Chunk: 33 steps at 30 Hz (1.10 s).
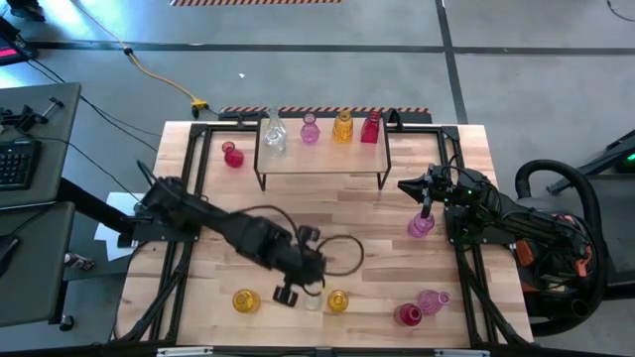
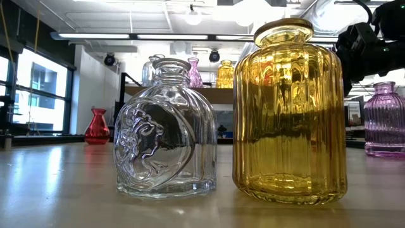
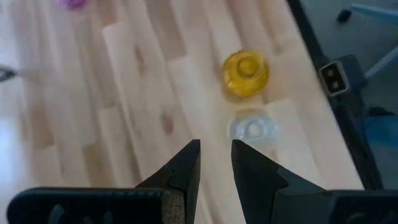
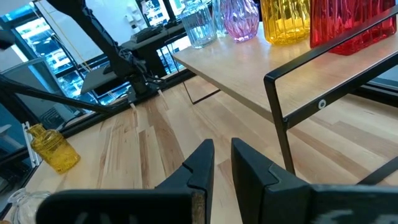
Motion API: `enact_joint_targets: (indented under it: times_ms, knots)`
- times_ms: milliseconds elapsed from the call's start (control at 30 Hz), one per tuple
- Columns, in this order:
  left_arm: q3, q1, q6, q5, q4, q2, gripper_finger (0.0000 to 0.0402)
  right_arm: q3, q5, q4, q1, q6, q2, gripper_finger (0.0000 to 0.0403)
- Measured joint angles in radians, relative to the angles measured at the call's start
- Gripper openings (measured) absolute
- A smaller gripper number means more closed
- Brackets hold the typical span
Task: Sort vases onto shelf
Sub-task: Put the right yellow vase on the shelf aligned with the other yellow vase
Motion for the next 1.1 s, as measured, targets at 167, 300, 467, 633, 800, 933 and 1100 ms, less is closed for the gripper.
enact_joint_targets:
  times_ms: [167,300,467,633,800,933,1100]
  knots:
    - [0.000,-0.029,0.036,0.008,0.110,0.049,0.0083,0.000,0.000,-0.004,0.000,0.000,0.000,0.0037]
    - [0.000,-0.040,0.047,0.026,0.188,0.083,0.0083,0.000,0.000,-0.005,0.000,0.000,0.000,0.0037]
    - [0.000,-0.041,0.057,0.045,0.237,0.117,0.0083,0.000,0.000,-0.013,0.000,0.000,0.002,0.0037]
    - [0.000,-0.039,0.066,0.077,0.284,0.160,0.0083,0.000,0.000,-0.015,0.000,0.000,0.003,0.0037]
    - [0.000,-0.030,0.075,0.113,0.314,0.194,0.0083,0.000,0.000,-0.016,0.000,0.000,0.006,0.0037]
    - [0.000,-0.016,0.082,0.127,0.312,0.220,0.0083,0.000,0.000,-0.019,0.000,0.000,0.007,0.0037]
    - [0.000,0.005,0.082,0.171,0.314,0.248,0.0084,0.000,0.000,-0.020,0.000,0.000,0.007,0.0037]
